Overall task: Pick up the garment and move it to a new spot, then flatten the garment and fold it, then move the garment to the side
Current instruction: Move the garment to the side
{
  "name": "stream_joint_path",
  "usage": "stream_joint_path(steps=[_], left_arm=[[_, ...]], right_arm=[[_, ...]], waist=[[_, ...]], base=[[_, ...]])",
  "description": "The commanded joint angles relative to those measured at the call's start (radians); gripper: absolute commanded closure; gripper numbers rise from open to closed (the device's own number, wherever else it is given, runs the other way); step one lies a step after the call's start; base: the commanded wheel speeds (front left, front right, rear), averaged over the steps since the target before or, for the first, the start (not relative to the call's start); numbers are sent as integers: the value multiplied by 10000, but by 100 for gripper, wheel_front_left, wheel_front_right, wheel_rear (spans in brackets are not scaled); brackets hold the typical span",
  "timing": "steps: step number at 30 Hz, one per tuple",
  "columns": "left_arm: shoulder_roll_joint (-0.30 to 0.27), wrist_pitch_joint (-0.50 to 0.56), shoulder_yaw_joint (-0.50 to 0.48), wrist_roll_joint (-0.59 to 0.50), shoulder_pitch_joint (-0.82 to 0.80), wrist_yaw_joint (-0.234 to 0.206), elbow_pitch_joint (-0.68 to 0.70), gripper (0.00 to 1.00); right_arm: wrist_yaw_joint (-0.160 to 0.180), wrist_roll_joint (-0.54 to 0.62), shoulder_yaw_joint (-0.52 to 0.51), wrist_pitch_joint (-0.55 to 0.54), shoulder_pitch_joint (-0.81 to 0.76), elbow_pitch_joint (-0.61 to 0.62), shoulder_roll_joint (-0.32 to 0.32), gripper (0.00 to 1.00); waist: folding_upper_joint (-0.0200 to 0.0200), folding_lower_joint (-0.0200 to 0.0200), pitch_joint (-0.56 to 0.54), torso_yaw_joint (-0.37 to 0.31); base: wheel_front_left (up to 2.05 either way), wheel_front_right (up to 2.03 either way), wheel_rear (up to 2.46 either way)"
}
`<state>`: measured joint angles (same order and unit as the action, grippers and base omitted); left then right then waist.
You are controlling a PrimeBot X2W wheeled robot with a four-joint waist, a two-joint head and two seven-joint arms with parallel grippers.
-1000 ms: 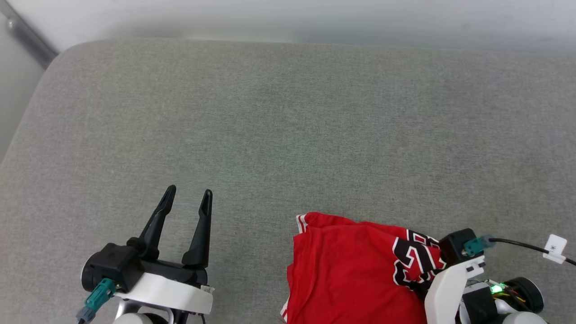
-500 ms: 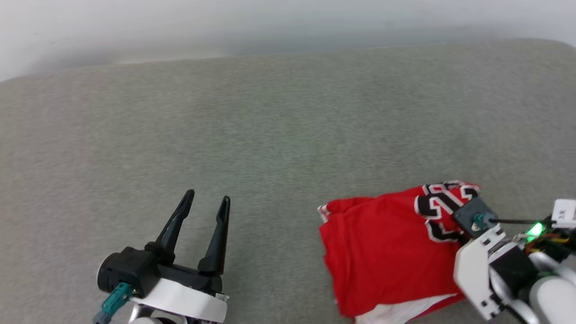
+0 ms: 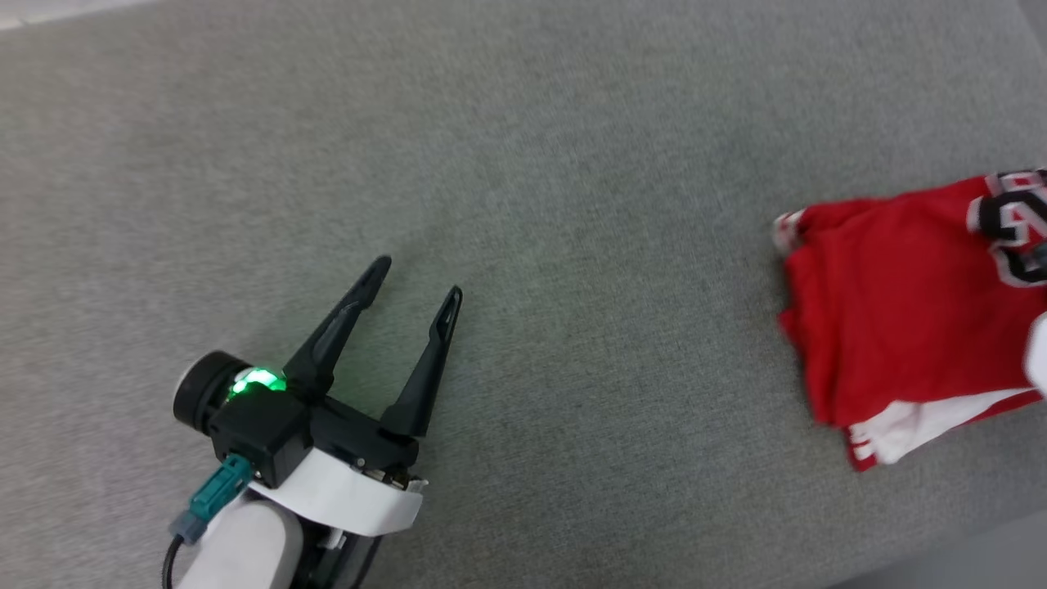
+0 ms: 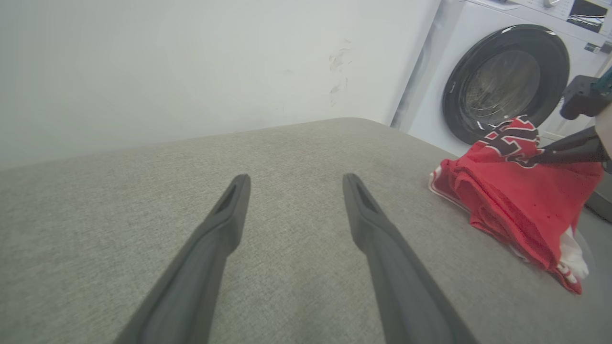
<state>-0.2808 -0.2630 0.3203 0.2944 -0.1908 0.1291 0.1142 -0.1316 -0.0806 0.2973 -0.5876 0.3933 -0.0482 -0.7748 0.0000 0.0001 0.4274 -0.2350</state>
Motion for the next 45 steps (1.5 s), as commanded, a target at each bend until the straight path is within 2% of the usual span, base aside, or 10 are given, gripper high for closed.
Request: stream_joint_path(steps=[1, 6, 13, 23, 24, 25, 31, 37, 40, 45], left_arm=[[-220, -21, 105, -47, -349, 20, 162, 0], [-564, -21, 263, -73, -792, 20, 415, 0], [-883, -20, 468, -31, -1186, 20, 695, 0], [-980, 8, 490, -5, -1247, 4, 664, 0], [-941, 6, 500, -6, -1241, 4, 638, 0], [-879, 6, 479, -1, -1236, 1, 634, 0], [-420, 0, 324, 87, -1044, 4, 467, 0], [165, 0, -177, 221, -644, 5, 238, 0], [396, -1, -638, 157, -318, 4, 185, 0], [847, 0, -1671, 79, 341, -16, 139, 0]], right_arm=[[18, 135, -322, 349, 387, -528, -210, 100], [18, 343, -981, 1139, 747, -1704, -370, 100], [18, 839, -2120, 2592, 1332, -3588, -148, 100], [18, 1264, -3193, 3450, 1983, -5174, 323, 100], [18, 1310, -3282, 3376, 1989, -5287, 389, 34], [18, 1409, -3241, 3346, 1939, -5320, 414, 0], [18, 1680, -3562, 3644, 2063, -4872, 496, 0], [18, 1398, -3626, 4078, 1819, -3513, 773, 0], [17, 1127, -3802, 4337, 1523, -2545, 1204, 0], [15, 559, -4223, 4964, 684, -603, 2466, 0]], waist=[[0, -1, 1191, -722], [0, -1, 1734, -814], [0, -1, 2243, -756], [0, -1, 2394, -458], [0, -1, 2335, -422], [0, -1, 2258, -387], [0, -1, 1401, -189], [0, -1, 75, 189], [0, -1, -608, 424], [0, -1, -1653, 850]], base=[[0, 0, 0], [0, 0, 0], [0, 0, 0], [0, 0, 0], [0, 0, 0], [0, 0, 0], [0, 0, 0], [0, 0, 0], [0, 0, 0], [0, 0, 0]])
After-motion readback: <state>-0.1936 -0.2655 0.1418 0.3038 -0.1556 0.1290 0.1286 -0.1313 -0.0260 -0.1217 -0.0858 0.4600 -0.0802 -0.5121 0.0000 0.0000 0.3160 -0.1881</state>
